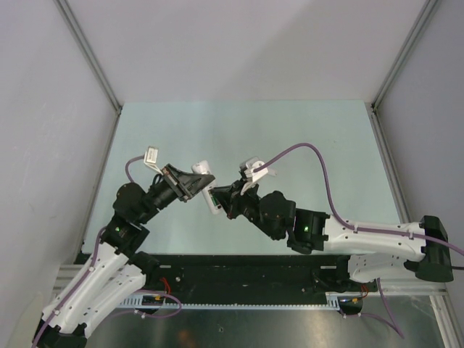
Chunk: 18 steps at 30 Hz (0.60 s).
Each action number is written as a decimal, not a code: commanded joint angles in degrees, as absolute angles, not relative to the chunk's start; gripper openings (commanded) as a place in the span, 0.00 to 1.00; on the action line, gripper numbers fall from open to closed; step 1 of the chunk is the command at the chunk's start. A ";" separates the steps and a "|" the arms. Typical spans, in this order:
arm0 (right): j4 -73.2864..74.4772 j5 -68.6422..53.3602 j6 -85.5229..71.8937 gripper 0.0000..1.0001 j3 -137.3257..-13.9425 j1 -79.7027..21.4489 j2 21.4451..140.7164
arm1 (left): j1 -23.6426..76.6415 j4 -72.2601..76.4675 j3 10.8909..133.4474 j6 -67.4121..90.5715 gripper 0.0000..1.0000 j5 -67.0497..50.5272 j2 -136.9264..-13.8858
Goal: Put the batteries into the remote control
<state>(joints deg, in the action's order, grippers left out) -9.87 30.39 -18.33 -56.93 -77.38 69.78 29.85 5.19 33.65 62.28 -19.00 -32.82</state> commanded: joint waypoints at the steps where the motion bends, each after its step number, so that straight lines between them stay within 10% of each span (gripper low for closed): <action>1: 5.19 34.10 -18.72 0.00 -54.40 -76.73 73.74 | 30.15 25.22 37.53 67.85 0.00 -20.66 -29.44; 18: 5.80 36.82 -20.30 0.00 -54.05 -77.26 74.71 | 30.23 26.28 36.91 68.64 0.00 -19.25 -28.65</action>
